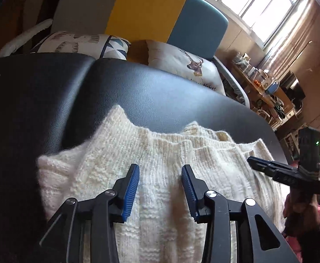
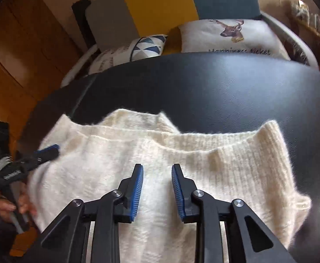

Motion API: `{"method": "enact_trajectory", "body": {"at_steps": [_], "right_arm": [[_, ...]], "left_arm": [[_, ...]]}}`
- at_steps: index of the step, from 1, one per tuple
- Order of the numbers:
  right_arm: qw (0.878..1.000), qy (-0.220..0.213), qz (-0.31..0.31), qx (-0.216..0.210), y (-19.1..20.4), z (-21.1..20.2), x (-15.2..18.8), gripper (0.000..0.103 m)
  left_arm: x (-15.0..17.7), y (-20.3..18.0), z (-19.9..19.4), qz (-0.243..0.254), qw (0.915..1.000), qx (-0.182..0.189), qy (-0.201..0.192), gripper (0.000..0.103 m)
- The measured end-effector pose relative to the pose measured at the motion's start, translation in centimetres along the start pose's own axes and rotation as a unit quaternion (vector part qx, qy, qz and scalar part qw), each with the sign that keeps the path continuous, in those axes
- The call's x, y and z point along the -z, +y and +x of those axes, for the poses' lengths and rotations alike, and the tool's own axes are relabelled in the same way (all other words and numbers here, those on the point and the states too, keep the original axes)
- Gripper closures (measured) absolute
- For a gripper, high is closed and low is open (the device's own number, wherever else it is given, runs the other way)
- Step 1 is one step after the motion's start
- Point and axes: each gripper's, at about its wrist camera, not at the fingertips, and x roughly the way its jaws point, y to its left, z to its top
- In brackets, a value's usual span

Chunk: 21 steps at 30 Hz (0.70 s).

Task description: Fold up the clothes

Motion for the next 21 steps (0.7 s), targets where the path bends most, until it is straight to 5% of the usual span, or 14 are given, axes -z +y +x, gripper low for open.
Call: {"method": "enact_trajectory", "body": {"at_steps": [2, 4, 6, 8, 11, 15, 21], "right_arm": [[1.0, 0.015, -0.002, -0.015, 0.7, 1.0, 0.1, 0.069], [0.998, 0.027, -0.04, 0.026, 2.1, 2.3, 0.6, 0.069], [0.991, 0.018, -0.101, 0.088, 4.2, 3.1, 0.8, 0.084], [0.971, 0.005, -0.17, 0.17, 6.4, 3.5, 1.0, 0.096], [0.959, 0.005, -0.184, 0.217, 6.4, 4.8, 0.8, 0.096], [0.973, -0.013, -0.141, 0.182, 5.4, 4.6, 0.7, 0.092], [0.997, -0.04, -0.033, 0.052, 1.8, -1.1, 1.5, 0.08]], "left_arm": [[-0.1, -0.6, 0.8, 0.03, 0.9994, -0.015, 0.01, 0.06], [-0.2, -1.3, 1.6, 0.053, 0.9975, -0.045, 0.012, 0.06], [-0.2, -1.0, 2.0, 0.039, 0.9972, -0.064, 0.005, 0.06], [0.0, -0.2, 1.5, 0.009, 0.9972, -0.072, -0.018, 0.069], [0.5, 1.2, 0.9, -0.038, 0.9948, -0.08, -0.05, 0.07], [0.8, 1.4, 0.6, -0.042, 0.9961, -0.062, -0.046, 0.069], [1.2, 2.6, -2.2, -0.075, 0.9961, -0.019, -0.042, 0.067]]}}
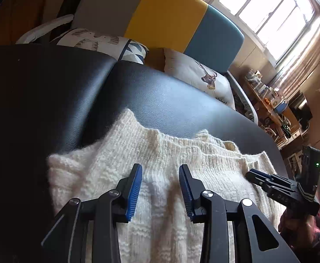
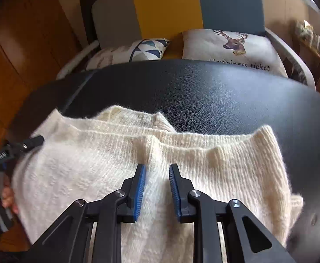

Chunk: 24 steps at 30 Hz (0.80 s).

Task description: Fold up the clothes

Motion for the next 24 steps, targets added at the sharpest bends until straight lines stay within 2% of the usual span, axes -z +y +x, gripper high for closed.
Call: {"method": "enact_trajectory", "body": {"at_steps": [3, 5, 7, 9, 10, 12, 14, 16, 18, 21, 24], "right_arm": [[0.997, -0.013, 0.054, -0.052, -3.6, -4.1, 2.0, 0.077], [0.991, -0.009, 0.095, -0.091, -6.4, -6.0, 4.0, 0.076], [0.987, 0.015, 0.112, -0.11, -8.0, -7.1, 6.9, 0.076], [0.985, 0.063, 0.125, -0.103, -8.8, -7.0, 10.4, 0.076], [0.983, 0.073, 0.133, -0.104, -9.2, -7.1, 11.9, 0.076], [0.979, 0.052, 0.153, -0.125, -9.6, -8.4, 14.2, 0.078], [0.97, 0.034, 0.186, -0.153, -10.3, -10.2, 15.7, 0.076], [0.965, 0.012, 0.191, -0.18, -10.7, -12.5, 16.9, 0.074], [0.965, 0.004, 0.183, -0.188, -11.6, -14.4, 18.0, 0.069], [0.967, 0.006, 0.179, -0.182, -13.4, -15.5, 18.6, 0.068], [0.964, 0.0, 0.178, -0.197, -15.5, -15.1, 18.0, 0.065]], "left_arm": [[1.1, 0.7, -1.4, 0.009, 0.9999, -0.014, 0.002, 0.067], [1.6, 0.7, -1.5, 0.035, 0.9989, -0.029, 0.011, 0.067], [2.0, 0.6, -1.6, 0.049, 0.9981, -0.035, 0.009, 0.067], [2.1, 0.5, -1.6, 0.066, 0.9971, -0.037, 0.008, 0.067], [2.1, 0.5, -1.5, 0.076, 0.9964, -0.036, 0.006, 0.067], [2.1, 0.9, -1.3, 0.091, 0.9954, -0.033, 0.002, 0.067], [1.3, 0.9, -1.5, 0.091, 0.995, -0.041, 0.009, 0.065], [0.4, 0.8, -1.8, 0.089, 0.9944, -0.054, 0.019, 0.065], [0.1, -0.3, -3.1, 0.098, 0.9936, -0.057, 0.008, 0.068], [0.5, -4.3, -4.0, 0.113, 0.9924, 0.038, 0.03, 0.065], [2.0, -10.7, -2.4, 0.165, 0.9784, 0.104, 0.069, 0.065]]}}
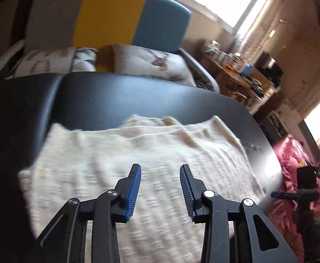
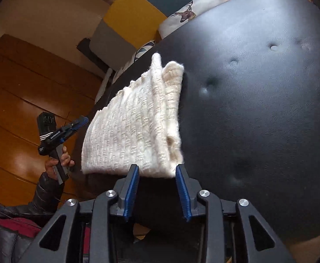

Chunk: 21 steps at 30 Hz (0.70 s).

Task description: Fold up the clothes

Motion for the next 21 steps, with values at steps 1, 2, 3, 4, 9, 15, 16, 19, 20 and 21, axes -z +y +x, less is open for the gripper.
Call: {"method": "enact_trajectory", "body": {"at_steps": [1, 2, 3, 4, 9, 15, 16, 19, 20, 21], "right_arm": [[1.0, 0.004, 0.001, -0.022, -0.5, 0.4, -0.7, 0.065], [0.999, 0.013, 0.001, -0.04, -0.8, 1.1, -1.4, 0.065], [0.998, 0.024, 0.0, -0.052, -1.1, 1.8, -1.9, 0.065], [0.998, 0.035, 0.001, -0.061, -1.4, 2.6, -2.3, 0.065], [0.988, 0.096, 0.011, -0.12, -2.6, 5.8, -3.7, 0.065], [0.972, 0.166, 0.003, -0.167, -2.0, 8.6, -4.2, 0.065], [0.968, 0.179, 0.001, -0.176, -1.8, 8.9, -4.3, 0.065], [0.97, 0.187, -0.025, -0.151, -1.2, 8.5, -4.8, 0.065], [0.973, 0.178, -0.024, -0.146, -1.4, 8.0, -5.0, 0.065], [0.975, 0.165, -0.013, -0.149, -1.9, 7.5, -5.2, 0.065]], "left_arm": [[-0.3, -2.1, 1.3, 0.016, 0.9995, 0.024, 0.014, 0.065], [-0.6, -3.9, 2.6, 0.031, 0.9982, 0.043, 0.029, 0.065], [-0.7, -5.4, 4.1, 0.043, 0.9966, 0.053, 0.046, 0.065], [-0.9, -6.9, 5.5, 0.055, 0.9945, 0.064, 0.062, 0.065], [-1.0, -10.5, 10.4, 0.085, 0.9863, 0.077, 0.119, 0.065], [-1.3, -10.9, 13.1, 0.104, 0.9798, 0.076, 0.153, 0.065], [-1.3, -10.9, 13.3, 0.111, 0.9781, 0.079, 0.157, 0.065], [-1.2, -11.1, 13.4, 0.139, 0.9709, 0.089, 0.174, 0.065], [-1.1, -11.0, 13.3, 0.144, 0.9691, 0.092, 0.177, 0.065], [-1.0, -10.8, 13.2, 0.145, 0.9685, 0.095, 0.178, 0.065]]}}
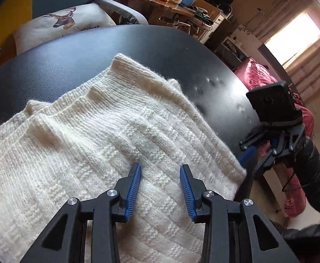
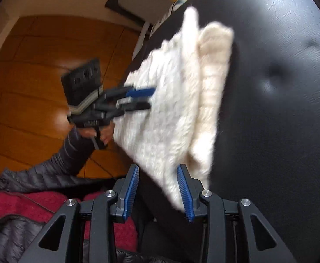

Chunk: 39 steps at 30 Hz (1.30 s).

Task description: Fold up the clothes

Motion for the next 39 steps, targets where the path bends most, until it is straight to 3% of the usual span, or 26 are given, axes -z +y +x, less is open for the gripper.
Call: {"method": "enact_trajectory", "body": {"at_steps": [3, 6, 9, 10, 12, 13, 19, 22, 24, 27, 29, 31, 34, 37, 39], "right_arm": [[1.0, 0.003, 0.018, -0.016, -0.9, 0.1, -0.2, 0.065], [0.997, 0.064, 0.016, -0.048, -0.3, 2.6, 0.6, 0.065], [0.986, 0.147, 0.002, -0.075, 1.3, 5.2, 2.5, 0.065], [0.982, 0.179, -0.002, -0.06, 1.5, 5.9, 3.5, 0.065], [0.975, 0.223, 0.0, -0.01, 1.2, 6.7, 5.5, 0.086], [0.972, 0.233, 0.001, 0.006, 1.2, 6.8, 6.2, 0.087], [0.983, 0.178, 0.008, 0.048, 2.0, 4.9, 8.2, 0.086], [0.989, 0.131, 0.014, 0.065, 2.7, 2.9, 8.7, 0.074], [0.993, 0.079, 0.011, 0.093, 3.8, 0.5, 8.6, 0.067], [0.994, -0.028, 0.009, 0.11, 5.3, -3.1, 7.6, 0.066], [0.987, -0.103, 0.018, 0.124, 5.6, -4.5, 6.3, 0.066], [0.979, -0.146, 0.04, 0.135, 5.0, -4.4, 4.7, 0.066], [0.971, -0.152, 0.059, 0.177, 3.7, -2.7, 2.6, 0.064], [0.965, -0.149, 0.037, 0.213, 3.9, -0.8, 1.4, 0.065], [0.949, -0.133, -0.019, 0.285, 5.2, 1.0, 1.1, 0.088]], "left_arm": [[0.4, 0.5, -0.3, -0.006, 0.9999, 0.013, -0.003, 0.065], [0.3, 0.4, -0.4, -0.008, 0.9999, 0.012, -0.006, 0.065], [0.3, -0.3, 0.0, 0.004, 0.9999, 0.007, 0.007, 0.065], [0.5, -0.7, 0.1, 0.01, 0.9998, 0.008, 0.013, 0.065], [1.4, -2.0, 0.5, 0.035, 0.9991, 0.006, 0.025, 0.066], [2.0, -2.7, 0.6, 0.052, 0.9983, 0.001, 0.025, 0.066], [2.5, -3.4, 1.3, 0.034, 0.9994, 0.001, 0.001, 0.065], [3.0, -3.1, 1.3, 0.016, 0.9997, -0.007, -0.016, 0.065], [3.4, -3.1, 0.4, -0.007, 0.9993, 0.0, -0.037, 0.065], [4.2, -2.8, -1.7, -0.032, 0.996, 0.022, -0.08, 0.065], [4.7, -2.7, -2.4, -0.035, 0.9948, 0.018, -0.093, 0.064], [5.3, -2.4, -2.4, -0.04, 0.9947, 0.014, -0.094, 0.063], [6.2, -2.5, -2.3, -0.037, 0.9946, -0.004, -0.097, 0.063], [6.9, -2.5, -2.4, -0.043, 0.993, -0.013, -0.109, 0.06], [7.1, -2.0, -1.9, -0.058, 0.9921, -0.007, -0.111, 0.055]]}}
